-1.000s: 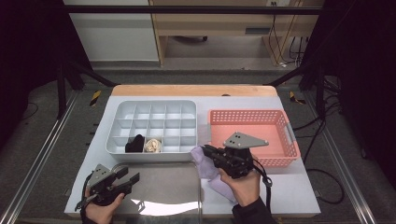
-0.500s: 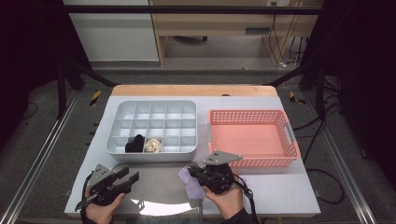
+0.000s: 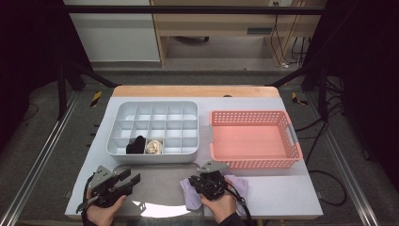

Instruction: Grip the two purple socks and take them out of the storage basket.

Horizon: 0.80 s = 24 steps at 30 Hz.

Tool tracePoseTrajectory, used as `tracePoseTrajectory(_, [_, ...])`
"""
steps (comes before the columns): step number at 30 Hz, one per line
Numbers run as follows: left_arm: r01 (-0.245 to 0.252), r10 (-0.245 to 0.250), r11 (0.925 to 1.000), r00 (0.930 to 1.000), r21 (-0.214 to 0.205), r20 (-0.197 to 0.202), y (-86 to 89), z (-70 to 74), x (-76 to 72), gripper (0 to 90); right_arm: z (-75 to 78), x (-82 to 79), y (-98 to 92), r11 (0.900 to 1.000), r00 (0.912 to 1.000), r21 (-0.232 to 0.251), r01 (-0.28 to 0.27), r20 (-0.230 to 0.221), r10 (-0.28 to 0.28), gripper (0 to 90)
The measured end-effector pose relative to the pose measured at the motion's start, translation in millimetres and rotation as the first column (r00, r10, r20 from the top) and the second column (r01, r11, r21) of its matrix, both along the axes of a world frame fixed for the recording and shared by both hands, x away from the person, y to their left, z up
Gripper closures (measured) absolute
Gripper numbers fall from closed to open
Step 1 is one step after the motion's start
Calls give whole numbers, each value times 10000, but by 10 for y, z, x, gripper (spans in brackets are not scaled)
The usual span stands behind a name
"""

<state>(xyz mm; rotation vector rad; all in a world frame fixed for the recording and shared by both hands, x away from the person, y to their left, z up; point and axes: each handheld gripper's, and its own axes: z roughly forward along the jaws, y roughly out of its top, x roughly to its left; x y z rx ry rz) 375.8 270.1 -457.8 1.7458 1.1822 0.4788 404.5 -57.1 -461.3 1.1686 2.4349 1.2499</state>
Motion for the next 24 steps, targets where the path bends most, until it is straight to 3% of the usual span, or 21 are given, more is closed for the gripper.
tracePoseTrajectory(5, [-1, 1, 10000, 10000, 10, -20, 1, 0, -1, 510, -46, 22, -10, 9991, 9988, -191, 389, 305, -383, 756])
tracePoseTrajectory(13, [-30, 30, 10000, 10000, -4, -10, 12, 8, 0, 507, 56, -124, -165, 9981, 9967, 592, 196, 776, -241, 733])
tracePoseTrajectory(20, [-83, 83, 10000, 10000, 17, -15, 30, 12, 7, 504, -14, -245, -228, 9976, 9985, 692, 48, 537, -86, 732])
tracePoseTrajectory(24, [-96, 96, 9999, 10000, 37, -13, 37, 12, 8, 503, -107, -246, -203, 9989, 9994, 463, -64, 338, 49, 726])
